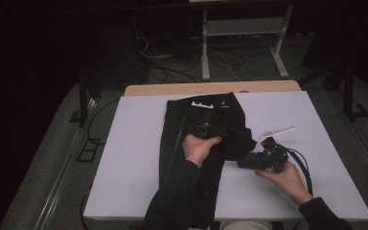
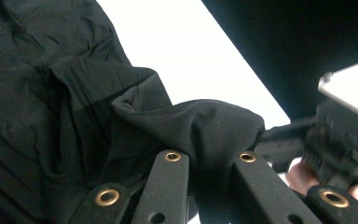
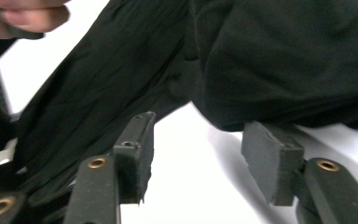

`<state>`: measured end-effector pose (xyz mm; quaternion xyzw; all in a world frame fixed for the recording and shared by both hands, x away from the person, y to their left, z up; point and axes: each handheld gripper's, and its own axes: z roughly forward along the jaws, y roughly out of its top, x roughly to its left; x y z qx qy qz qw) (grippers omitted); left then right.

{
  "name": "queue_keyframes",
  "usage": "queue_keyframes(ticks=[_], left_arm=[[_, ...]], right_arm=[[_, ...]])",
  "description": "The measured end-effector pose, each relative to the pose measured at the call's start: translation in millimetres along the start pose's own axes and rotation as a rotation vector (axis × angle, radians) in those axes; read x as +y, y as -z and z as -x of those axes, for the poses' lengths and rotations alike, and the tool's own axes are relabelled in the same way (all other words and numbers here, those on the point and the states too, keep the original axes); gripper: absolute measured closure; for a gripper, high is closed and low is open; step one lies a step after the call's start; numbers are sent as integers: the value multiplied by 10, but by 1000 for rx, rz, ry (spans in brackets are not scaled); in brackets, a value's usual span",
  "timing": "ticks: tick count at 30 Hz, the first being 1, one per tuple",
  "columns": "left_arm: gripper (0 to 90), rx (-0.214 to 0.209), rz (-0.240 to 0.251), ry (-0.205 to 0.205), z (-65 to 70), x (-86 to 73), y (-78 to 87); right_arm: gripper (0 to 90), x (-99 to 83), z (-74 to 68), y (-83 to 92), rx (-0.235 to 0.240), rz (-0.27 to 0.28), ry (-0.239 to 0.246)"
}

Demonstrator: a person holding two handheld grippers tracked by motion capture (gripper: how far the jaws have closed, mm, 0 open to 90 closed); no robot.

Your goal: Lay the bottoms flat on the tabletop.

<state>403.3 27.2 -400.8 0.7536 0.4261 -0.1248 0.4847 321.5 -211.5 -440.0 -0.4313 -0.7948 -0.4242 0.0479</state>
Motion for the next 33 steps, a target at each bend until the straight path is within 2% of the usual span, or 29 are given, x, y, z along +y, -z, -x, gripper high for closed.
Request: queue_keyframes(ticks=[1, 2, 4, 5, 6, 8, 9, 10, 11, 13, 14, 15, 16, 17, 18, 20, 21, 22, 28, 29, 31, 32, 33], left_arm=[[869, 6, 2, 1, -4, 9, 2], [870, 8, 10, 10, -17, 23, 6], [870, 8, 18, 21, -25, 27, 12], [870, 10, 28, 28, -37, 32, 21], [870, 16, 37, 35, -50, 37, 33], [870, 17, 40, 39, -55, 40, 37], [870, 20, 41, 40, -62, 43, 44], [870, 20, 41, 40, -62, 43, 44], [870, 21, 38, 37, -65, 44, 47], [870, 25, 35, 34, -68, 42, 54], [869, 28, 35, 33, -69, 42, 56], [869, 30, 33, 31, -69, 42, 55], [869, 30, 33, 31, -69, 42, 55], [869, 34, 27, 28, -71, 39, 47], [869, 34, 27, 28, -71, 39, 47], [869, 38, 17, 24, -78, 32, 27], [869, 38, 15, 24, -84, 28, 11], [869, 48, 3, 18, -99, 18, -14], [869, 59, -3, 24, -144, 9, -58], [869, 65, -9, 18, -149, 8, -57], [869, 70, -16, 7, -149, 7, -44], [869, 70, -16, 7, -149, 7, -44], [869, 74, -18, 0, -146, 10, -20]], right_arm=[[406, 7, -14, -37, -29, 1, 4], [388, 26, -19, -99, -64, 27, -1], [388, 40, -16, -122, -72, 41, -11], [388, 51, -14, -143, -71, 59, -35], [399, 61, -38, -170, -39, 88, -61], [417, 67, -75, -174, -32, 90, -53], [449, 73, -163, -158, -39, 93, -8], [449, 73, -163, -158, -39, 93, -8], [461, 74, -200, -139, -43, 104, 13], [471, 82, -275, -91, -81, 130, 77], [475, 90, -307, -71, -107, 152, 117], [481, 105, -339, -44, -114, 199, 160], [481, 105, -339, -44, -114, 199, 160], [479, 125, -346, -53, -146, 203, 184], [479, 125, -346, -53, -146, 203, 184], [456, 141, -288, -147, -206, 159, 202], [456, 141, -288, -147, -206, 159, 202], [449, 158, -220, -223, -235, 137, 196], [491, 213, -146, -367, -268, 108, 180], [608, 208, -145, -458, -304, 52, 205], [797, 203, -148, -487, -301, 24, 217], [868, 207, -149, -477, -294, 21, 215], [882, 213, -143, -450, -277, 27, 205]])
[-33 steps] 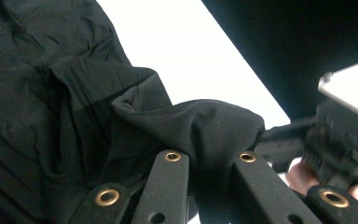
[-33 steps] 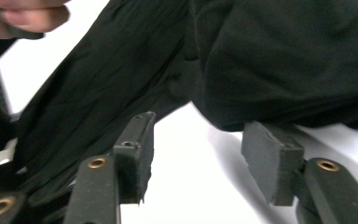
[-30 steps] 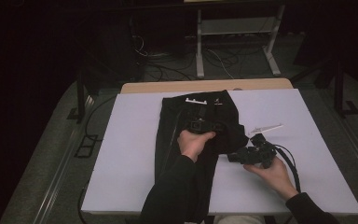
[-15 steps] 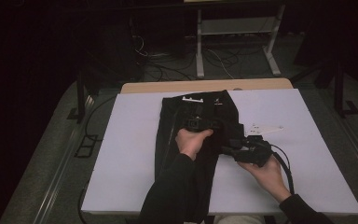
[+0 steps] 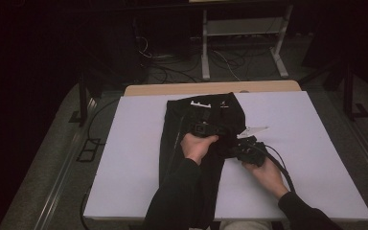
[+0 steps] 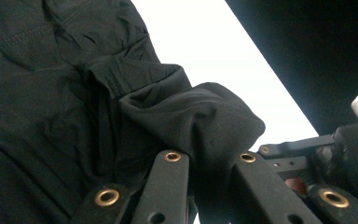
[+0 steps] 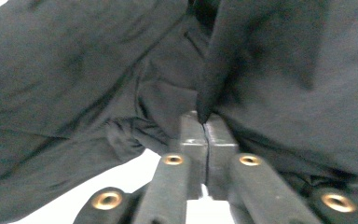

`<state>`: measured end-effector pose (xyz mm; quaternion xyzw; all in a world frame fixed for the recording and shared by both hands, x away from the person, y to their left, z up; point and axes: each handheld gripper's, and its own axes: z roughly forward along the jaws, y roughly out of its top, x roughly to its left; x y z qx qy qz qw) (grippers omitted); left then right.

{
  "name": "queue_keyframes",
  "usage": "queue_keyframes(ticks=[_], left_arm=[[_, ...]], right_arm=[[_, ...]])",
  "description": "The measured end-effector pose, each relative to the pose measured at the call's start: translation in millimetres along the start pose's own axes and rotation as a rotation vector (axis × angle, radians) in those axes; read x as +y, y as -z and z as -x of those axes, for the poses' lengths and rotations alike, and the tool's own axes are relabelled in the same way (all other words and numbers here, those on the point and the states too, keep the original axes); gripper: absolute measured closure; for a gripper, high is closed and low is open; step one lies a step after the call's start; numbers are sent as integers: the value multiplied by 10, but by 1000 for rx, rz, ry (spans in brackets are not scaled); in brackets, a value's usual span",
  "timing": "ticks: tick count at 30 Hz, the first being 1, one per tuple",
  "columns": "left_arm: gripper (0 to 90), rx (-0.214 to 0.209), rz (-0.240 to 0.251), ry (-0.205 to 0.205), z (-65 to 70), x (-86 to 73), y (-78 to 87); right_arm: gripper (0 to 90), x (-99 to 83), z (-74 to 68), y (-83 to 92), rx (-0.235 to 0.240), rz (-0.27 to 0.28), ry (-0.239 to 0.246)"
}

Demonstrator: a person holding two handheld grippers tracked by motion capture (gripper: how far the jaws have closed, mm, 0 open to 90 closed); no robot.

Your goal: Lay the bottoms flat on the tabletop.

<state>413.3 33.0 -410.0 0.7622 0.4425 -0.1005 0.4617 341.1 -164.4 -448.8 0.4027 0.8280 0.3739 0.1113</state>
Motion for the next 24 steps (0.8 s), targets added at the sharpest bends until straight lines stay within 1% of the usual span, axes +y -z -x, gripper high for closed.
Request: queue_keyframes(ticks=[1, 2, 3, 4, 5, 6, 7, 8, 9, 10, 12, 13, 14, 15, 16, 17, 18, 20, 23, 24], left_arm=[[869, 1, -3, -4, 1, 2, 16], [869, 1, -3, -4, 1, 2, 16], [869, 2, -5, -12, 7, 9, 50], [869, 2, -5, -12, 7, 9, 50], [869, 0, -8, -14, 14, 11, 68], [869, -4, -22, -27, 21, 15, 103], [869, -7, -29, -33, 25, 16, 120], [869, -7, -29, -33, 25, 16, 120], [869, -11, -39, -37, 30, 17, 132], [869, -17, -59, -53, 49, 16, 154], [869, -32, -75, -63, 76, 14, 168], [869, -32, -75, -63, 76, 14, 168], [869, -43, -92, -75, 108, 11, 179], [868, -43, -92, -75, 108, 11, 179], [868, -52, -113, -89, 131, 7, 196], [868, -52, -113, -89, 131, 7, 196], [869, -55, -134, -98, 145, 4, 209], [869, -62, -148, -105, 156, 2, 216], [869, -71, -157, -108, 175, 0, 213], [868, -75, -169, -117, 188, -2, 209]], right_arm=[[884, 8, 25, 30, 15, 8, -10], [884, 8, 25, 30, 15, 8, -10], [888, 25, 106, 123, 60, 25, -48], [888, 25, 106, 123, 60, 25, -48], [889, 29, 141, 161, 77, 34, -61], [890, 41, 251, 280, 140, 46, -90], [890, 41, 285, 321, 159, 54, -93], [890, 45, 330, 375, 188, 55, -95], [890, 51, 370, 428, 214, 57, -97], [890, 58, 411, 480, 243, 61, -94], [891, 74, 482, 581, 279, 72, -86], [891, 86, 514, 625, 295, 71, -78], [890, 94, 546, 667, 311, 76, -71], [890, 94, 546, 667, 311, 76, -71], [891, 107, 618, 753, 357, 78, -61], [891, 107, 618, 753, 357, 78, -61], [891, 117, 667, 823, 388, 80, -54], [891, 129, 705, 874, 406, 79, -46], [891, 149, 742, 925, 417, 77, -42], [891, 174, 762, 967, 433, 70, -27]])
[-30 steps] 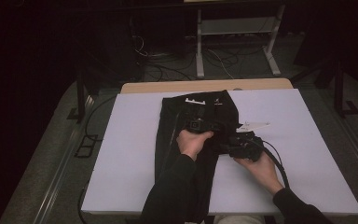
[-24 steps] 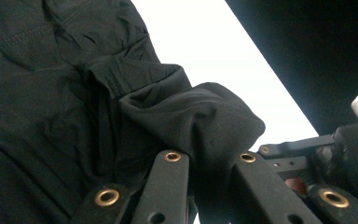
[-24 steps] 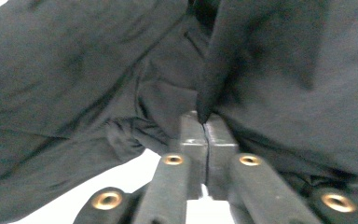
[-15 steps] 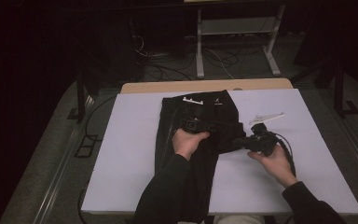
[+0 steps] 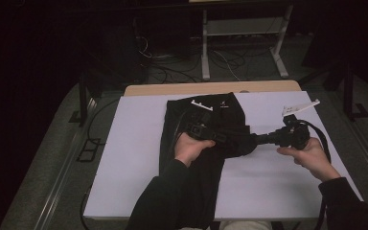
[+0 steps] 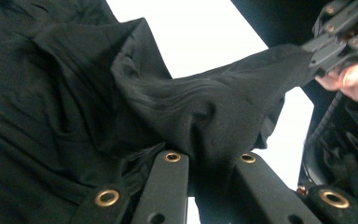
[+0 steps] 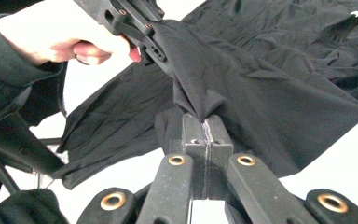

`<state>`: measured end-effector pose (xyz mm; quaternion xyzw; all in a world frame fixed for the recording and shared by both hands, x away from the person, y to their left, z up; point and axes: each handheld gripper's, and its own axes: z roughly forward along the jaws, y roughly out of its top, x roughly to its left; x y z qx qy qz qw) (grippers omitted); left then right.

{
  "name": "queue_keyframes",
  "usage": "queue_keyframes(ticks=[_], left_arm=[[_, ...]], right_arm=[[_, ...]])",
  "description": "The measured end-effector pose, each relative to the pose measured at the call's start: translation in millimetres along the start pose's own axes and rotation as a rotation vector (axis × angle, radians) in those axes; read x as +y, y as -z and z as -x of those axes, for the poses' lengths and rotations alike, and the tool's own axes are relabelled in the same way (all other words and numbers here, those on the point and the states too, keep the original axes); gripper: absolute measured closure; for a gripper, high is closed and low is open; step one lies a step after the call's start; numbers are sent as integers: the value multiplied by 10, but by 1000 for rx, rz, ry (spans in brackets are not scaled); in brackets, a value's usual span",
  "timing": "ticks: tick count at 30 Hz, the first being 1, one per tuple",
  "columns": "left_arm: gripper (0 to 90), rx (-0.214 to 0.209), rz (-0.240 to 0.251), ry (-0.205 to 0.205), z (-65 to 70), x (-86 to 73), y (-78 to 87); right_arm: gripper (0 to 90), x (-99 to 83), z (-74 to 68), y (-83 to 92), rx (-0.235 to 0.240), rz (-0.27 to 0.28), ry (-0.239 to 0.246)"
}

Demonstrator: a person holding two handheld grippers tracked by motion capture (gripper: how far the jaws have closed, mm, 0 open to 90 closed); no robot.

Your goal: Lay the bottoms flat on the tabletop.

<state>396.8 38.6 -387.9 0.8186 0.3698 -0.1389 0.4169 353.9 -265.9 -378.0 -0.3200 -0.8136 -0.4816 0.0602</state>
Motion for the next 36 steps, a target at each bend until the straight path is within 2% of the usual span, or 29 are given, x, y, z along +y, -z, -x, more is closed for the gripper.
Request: queue_keyframes(ticks=[2, 4, 5, 7, 8, 9, 10, 12, 13, 15, 16, 17, 18, 19, 20, 21, 24, 26, 30, 32, 36], left_arm=[[868, -6, -14, -12, 26, 1, -11], [868, -20, -32, -24, 64, -9, -16], [868, -26, -51, -45, 125, -43, -23], [868, -33, -63, -55, 162, -69, -26], [868, -38, -90, -78, 244, -128, -35], [869, -38, -90, -78, 244, -128, -35], [868, -45, -111, -99, 329, -197, -37], [868, -49, -122, -109, 369, -233, -40], [868, -62, -142, -126, 448, -318, -54], [868, -68, -154, -128, 488, -366, -70], [868, -75, -180, -142, 556, -472, -109], [868, -75, -180, -142, 556, -472, -109], [868, -88, -210, -148, 603, -584, -155], [868, -88, -210, -148, 603, -584, -155], [868, -97, -234, -147, 629, -692, -201], [868, -97, -234, -147, 629, -692, -201], [867, -110, -255, -140, 647, -872, -297], [866, -118, -256, -136, 650, -935, -345], [863, -108, -261, -149, 668, -975, -424], [863, -114, -271, -161, 693, -968, -481], [859, -106, -296, -203, 798, -912, -590]], right_arm=[[891, 10, -5, 13, 3, -7, 3], [891, 28, -28, 55, 28, -37, 21], [891, 22, -38, 73, 37, -47, 22], [891, 8, -51, 92, 43, -56, 28], [891, -40, -76, 136, 60, -73, 30], [891, -40, -76, 136, 60, -73, 30], [891, -104, -110, 179, 77, -94, 37], [891, -138, -132, 196, 84, -107, 45], [891, -218, -189, 222, 112, -147, 62], [891, -244, -209, 225, 118, -161, 63], [891, -319, -261, 220, 138, -201, 72], [891, -319, -261, 220, 138, -201, 72], [891, -373, -295, 208, 151, -227, 84], [891, -373, -295, 208, 151, -227, 84], [890, -435, -334, 192, 173, -249, 87], [890, -435, -334, 192, 173, -249, 87], [891, -531, -375, 160, 202, -285, 95], [890, -597, -390, 144, 219, -301, 101], [890, -680, -386, 147, 225, -311, 88], [890, -774, -353, 171, 238, -303, 60], [889, -877, -330, 184, 235, -321, 38]])
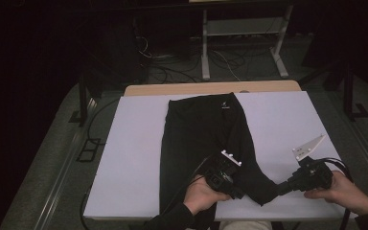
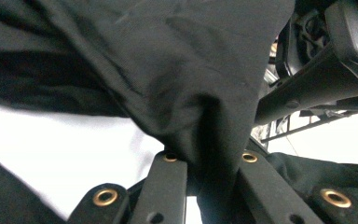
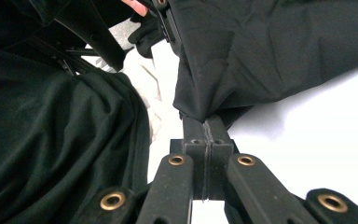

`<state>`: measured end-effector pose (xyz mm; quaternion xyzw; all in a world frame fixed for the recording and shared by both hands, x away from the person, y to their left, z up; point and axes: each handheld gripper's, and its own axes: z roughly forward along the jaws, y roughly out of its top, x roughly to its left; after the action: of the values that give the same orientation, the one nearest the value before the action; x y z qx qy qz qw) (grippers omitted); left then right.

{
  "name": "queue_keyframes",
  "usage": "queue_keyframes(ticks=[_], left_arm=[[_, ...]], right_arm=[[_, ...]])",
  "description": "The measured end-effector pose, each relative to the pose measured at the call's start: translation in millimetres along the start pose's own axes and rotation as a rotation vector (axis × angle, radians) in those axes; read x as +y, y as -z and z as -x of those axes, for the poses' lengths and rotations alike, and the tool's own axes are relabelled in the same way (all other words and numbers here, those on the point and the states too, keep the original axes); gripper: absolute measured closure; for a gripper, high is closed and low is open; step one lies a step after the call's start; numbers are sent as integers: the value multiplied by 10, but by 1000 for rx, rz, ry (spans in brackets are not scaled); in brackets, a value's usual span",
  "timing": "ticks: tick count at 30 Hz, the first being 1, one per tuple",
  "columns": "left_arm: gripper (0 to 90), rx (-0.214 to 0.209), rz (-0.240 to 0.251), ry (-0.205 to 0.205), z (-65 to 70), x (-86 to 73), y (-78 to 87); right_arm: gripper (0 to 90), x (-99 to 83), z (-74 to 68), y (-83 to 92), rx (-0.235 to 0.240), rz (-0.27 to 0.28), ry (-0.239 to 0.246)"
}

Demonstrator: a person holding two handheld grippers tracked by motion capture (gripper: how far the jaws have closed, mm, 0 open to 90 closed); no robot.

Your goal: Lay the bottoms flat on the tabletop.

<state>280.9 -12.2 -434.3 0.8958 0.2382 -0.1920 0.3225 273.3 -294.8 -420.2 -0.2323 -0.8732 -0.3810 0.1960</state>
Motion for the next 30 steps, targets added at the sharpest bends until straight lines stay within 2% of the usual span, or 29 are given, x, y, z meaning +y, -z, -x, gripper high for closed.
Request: queue_keyframes(ticks=[3, 4, 6, 7, 8, 10, 11, 12, 13, 14, 15, 16, 17, 18, 19, 20, 22, 23, 24, 25, 30], left_arm=[[858, 20, -12, -22, 43, 36, -11], [858, 43, -31, -53, 86, 80, 1], [858, 47, -21, -57, 108, 105, 11], [855, 50, -16, -70, 123, 138, 32], [840, 52, -4, -85, 167, 216, 60], [819, 50, -4, -94, 190, 259, 69], [819, 53, -2, -107, 217, 303, 75], [803, 59, 9, -121, 245, 346, 74], [803, 55, 14, -133, 269, 390, 65], [795, 45, 27, -155, 319, 471, 24], [781, 45, 27, -155, 319, 471, 24], [781, 34, 35, -177, 340, 508, -11], [742, 24, 42, -191, 361, 541, -60], [637, -6, 59, -231, 376, 598, -151], [584, -10, 77, -239, 384, 615, -182], [541, -10, 77, -239, 384, 615, -182], [516, -19, 112, -238, 369, 635, -202], [516, -23, 124, -229, 353, 638, -194], [454, -12, 135, -224, 337, 636, -178], [441, 9, 153, -216, 303, 609, -125], [391, 41, 172, -180, 205, 496, -15]], right_arm=[[887, -64, 18, -15, 11, -9, -12], [884, -82, 23, -31, 14, -20, -11], [881, -95, 27, -54, 22, -32, -13], [862, -104, 28, -80, 32, -48, -11], [774, -112, 16, -125, 35, -78, 2], [685, -109, -1, -141, 11, -81, 18], [685, -109, -1, -141, 11, -81, 18], [595, -100, 5, -116, 13, -57, 13], [595, -100, 5, -116, 13, -57, 13], [539, -95, 37, -60, 8, -13, 0], [539, -95, 37, -60, 8, -13, 0], [513, -96, 51, -42, 3, 4, -6], [487, -97, 67, -17, 1, 20, -25], [441, -108, 108, 32, -4, 52, -45], [427, -116, 122, 58, -12, 66, -57], [427, -116, 122, 58, -12, 66, -57], [388, -147, 158, 138, -36, 115, -77], [388, -147, 158, 138, -36, 115, -77], [361, -166, 174, 183, -50, 138, -82], [352, -174, 183, 203, -61, 149, -89], [310, -195, 229, 244, -104, 180, -113]])
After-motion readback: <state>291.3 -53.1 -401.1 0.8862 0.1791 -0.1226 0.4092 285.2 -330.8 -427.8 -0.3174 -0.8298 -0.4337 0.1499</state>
